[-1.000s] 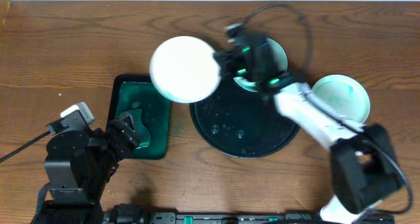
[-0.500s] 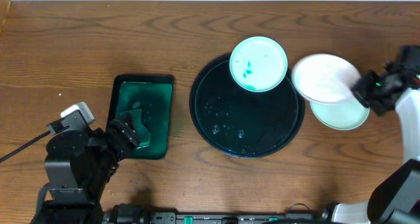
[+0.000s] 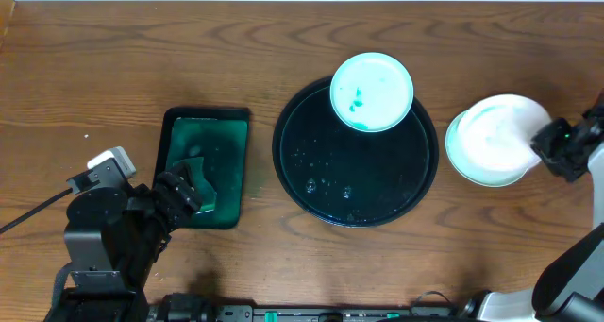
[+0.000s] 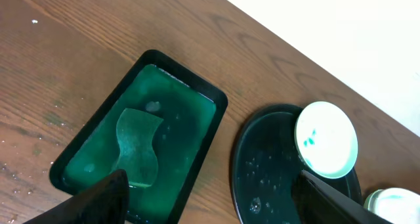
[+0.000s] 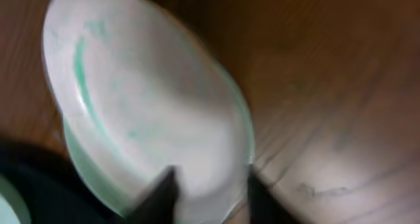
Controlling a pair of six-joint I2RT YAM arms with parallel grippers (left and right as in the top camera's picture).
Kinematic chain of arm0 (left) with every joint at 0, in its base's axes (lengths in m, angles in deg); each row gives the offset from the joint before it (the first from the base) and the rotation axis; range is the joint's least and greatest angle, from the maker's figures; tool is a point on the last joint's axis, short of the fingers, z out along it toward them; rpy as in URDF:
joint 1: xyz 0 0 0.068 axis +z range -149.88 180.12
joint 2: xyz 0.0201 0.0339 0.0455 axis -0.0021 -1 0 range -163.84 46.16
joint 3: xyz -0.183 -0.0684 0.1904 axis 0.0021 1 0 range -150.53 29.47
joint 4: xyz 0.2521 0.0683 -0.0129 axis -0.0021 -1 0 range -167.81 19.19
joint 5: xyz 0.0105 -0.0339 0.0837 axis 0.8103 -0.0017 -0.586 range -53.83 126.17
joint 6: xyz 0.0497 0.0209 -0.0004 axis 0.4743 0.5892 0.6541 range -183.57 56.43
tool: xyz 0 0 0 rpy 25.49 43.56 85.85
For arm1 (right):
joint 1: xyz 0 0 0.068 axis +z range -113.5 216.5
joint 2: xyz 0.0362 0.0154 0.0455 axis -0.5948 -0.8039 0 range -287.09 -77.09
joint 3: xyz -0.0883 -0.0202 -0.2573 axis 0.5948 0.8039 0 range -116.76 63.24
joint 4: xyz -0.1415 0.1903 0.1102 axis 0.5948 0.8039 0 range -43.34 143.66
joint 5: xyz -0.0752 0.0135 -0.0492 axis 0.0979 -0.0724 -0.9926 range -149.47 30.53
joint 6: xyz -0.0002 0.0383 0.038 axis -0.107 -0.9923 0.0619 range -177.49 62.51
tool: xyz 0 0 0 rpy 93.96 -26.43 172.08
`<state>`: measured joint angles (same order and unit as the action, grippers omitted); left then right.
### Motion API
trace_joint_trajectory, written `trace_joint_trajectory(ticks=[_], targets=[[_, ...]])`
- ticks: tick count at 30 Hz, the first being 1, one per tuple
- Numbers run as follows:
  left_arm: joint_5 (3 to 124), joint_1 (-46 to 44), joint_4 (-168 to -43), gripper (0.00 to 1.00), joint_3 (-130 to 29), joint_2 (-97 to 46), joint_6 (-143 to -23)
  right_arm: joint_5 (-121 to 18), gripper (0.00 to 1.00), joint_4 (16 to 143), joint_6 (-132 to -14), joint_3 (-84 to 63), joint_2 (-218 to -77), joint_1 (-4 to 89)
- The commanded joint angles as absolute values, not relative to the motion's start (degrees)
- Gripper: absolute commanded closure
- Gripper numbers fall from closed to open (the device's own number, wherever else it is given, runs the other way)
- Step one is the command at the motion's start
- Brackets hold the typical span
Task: Clean dirty plates on tray and stack at the side
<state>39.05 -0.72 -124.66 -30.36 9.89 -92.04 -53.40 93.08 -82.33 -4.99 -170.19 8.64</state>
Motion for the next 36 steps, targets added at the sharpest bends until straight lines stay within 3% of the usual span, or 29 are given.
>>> trace_joint_trajectory(ticks=[1, 10, 12, 16, 22, 26, 28, 30, 33, 34, 36], targets=[[39.2, -0.4, -124.8, 0.2, -31.5, 9.8, -91.9, -51.2, 0.5, 92.9, -78.7, -5.0, -170.5, 12.5], [39.2, -0.4, -124.8, 0.2, -31.5, 9.8, -91.8, -42.4, 0.5, 88.5, -64.5, -6.3, -167.7, 28.4], [39.2, -0.4, -124.8, 0.2, -31.5, 9.8, -91.9, -42.6, 0.45, 85.1, -64.0, -6.2, -167.9, 31.8], [39.2, -0.4, -124.8, 0.2, -31.5, 9.8, -91.9, -47.5, 0.32, 74.4, -61.9, -5.9, -170.8, 39.0], [39.2, -0.4, -124.8, 0.2, -31.5, 9.8, -91.9, -61.2, 0.3, 62.7, -62.3, -5.8, -180.8, 43.7], [39.2, -0.4, -124.8, 0.2, -31.5, 9.8, -91.9, -61.1, 0.31, 58.5, -66.1, -5.8, -186.3, 43.6], [39.2, -0.4, -124.8, 0.2, -31.5, 9.8, -91.9, -59.0, 0.39, 57.8, -66.4, -5.8, -187.9, 43.7], [39.2, -0.4, -124.8, 0.2, -31.5, 9.8, -91.9, -56.0, 0.55, 58.0, -67.5, -5.8, -188.8, 43.7], [39.2, -0.4, -124.8, 0.2, -31.5, 9.8, -91.9, -52.6, 0.92, 60.1, -70.6, -5.8, -189.2, 43.7], [39.2, -0.4, -124.8, 0.2, -31.5, 9.8, -91.9, -52.5, 0.97, 60.6, -70.9, -5.8, -189.4, 43.8], [39.2, -0.4, -124.8, 0.2, -31.5, 9.8, -91.9, -52.6, 0.98, 61.8, -71.0, -5.8, -189.4, 44.0]])
